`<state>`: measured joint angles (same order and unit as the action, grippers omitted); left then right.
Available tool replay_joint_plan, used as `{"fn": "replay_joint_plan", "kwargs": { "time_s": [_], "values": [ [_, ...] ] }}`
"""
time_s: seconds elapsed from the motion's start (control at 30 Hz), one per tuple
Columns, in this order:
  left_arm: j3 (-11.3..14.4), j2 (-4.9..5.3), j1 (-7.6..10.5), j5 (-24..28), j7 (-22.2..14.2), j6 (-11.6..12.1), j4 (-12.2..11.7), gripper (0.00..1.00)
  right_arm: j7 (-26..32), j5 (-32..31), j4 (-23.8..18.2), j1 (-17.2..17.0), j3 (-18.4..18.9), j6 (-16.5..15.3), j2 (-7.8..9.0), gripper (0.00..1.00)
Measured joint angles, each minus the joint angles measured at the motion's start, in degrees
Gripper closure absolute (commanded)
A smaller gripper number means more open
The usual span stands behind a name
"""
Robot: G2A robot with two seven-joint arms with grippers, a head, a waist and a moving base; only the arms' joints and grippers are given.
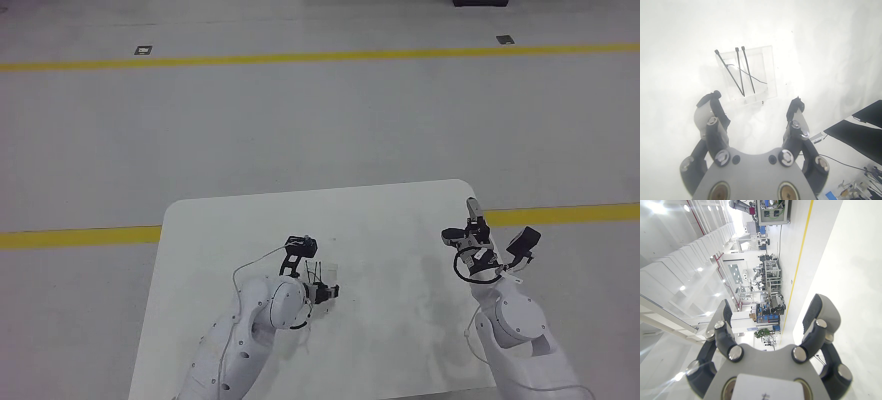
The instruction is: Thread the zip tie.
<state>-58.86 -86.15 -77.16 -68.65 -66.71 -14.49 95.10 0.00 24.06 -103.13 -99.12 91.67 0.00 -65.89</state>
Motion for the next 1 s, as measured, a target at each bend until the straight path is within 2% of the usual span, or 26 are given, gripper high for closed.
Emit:
{"fn": "replay_joint_plan", "kwargs": {
  "time_s": [0.1, 0.17, 0.23, 0.33, 0.43, 0.73, 0.8, 0.87, 0.93, 1.0],
  "values": [
    [0.6, -0.07, -0.39, 0.6, 0.8, 0.7, 0.3, 0.00, 0.0, 0.0, 0.0, 0.0, 0.0, 0.0, 0.00, 0.00],
    [1.8, -0.12, -0.78, 2.2, 4.9, 3.2, 0.0, 0.00, 0.0, 0.0, 0.0, 0.0, 0.0, 0.0, 0.00, 0.00],
    [2.6, -0.17, -0.35, 3.5, 8.2, 4.3, -0.9, 0.00, 0.0, 0.0, 0.0, 0.0, 0.0, 0.0, 0.00, 0.00],
    [3.5, -0.33, 0.48, 5.3, 11.2, 4.9, -2.9, 0.02, 0.0, 0.0, 0.0, 0.0, 0.0, 0.0, 0.00, 0.00],
    [3.9, -0.38, 1.18, 5.2, 14.5, 4.2, -4.1, 0.00, 0.0, 0.0, 0.0, 0.0, 0.0, 0.0, 0.00, 0.00],
    [4.0, -0.34, 1.24, 4.8, 14.8, 4.3, -4.0, 0.00, 0.0, 0.0, 0.0, 0.0, 0.0, 0.0, 0.00, 0.00],
    [3.9, -0.35, 0.93, 4.6, 15.5, 3.5, -3.5, 0.00, 0.0, 0.0, 0.0, 0.0, 0.0, 0.0, 0.00, 0.00],
    [4.4, -0.39, 0.21, 3.3, 18.2, 0.4, -2.9, 0.00, 0.0, 0.0, 0.0, 0.0, 0.0, 0.0, 0.00, 0.00],
    [5.2, -0.45, 0.18, 1.9, 18.7, -2.1, -2.7, 0.00, 0.0, 0.0, 0.0, 0.0, 0.0, 0.0, 0.00, 0.00],
    [5.3, -0.45, 0.24, 1.8, 18.5, -2.3, -2.7, 0.00, 0.0, 0.0, 0.0, 0.0, 0.0, 0.0, 0.00, 0.00]
  ]
}}
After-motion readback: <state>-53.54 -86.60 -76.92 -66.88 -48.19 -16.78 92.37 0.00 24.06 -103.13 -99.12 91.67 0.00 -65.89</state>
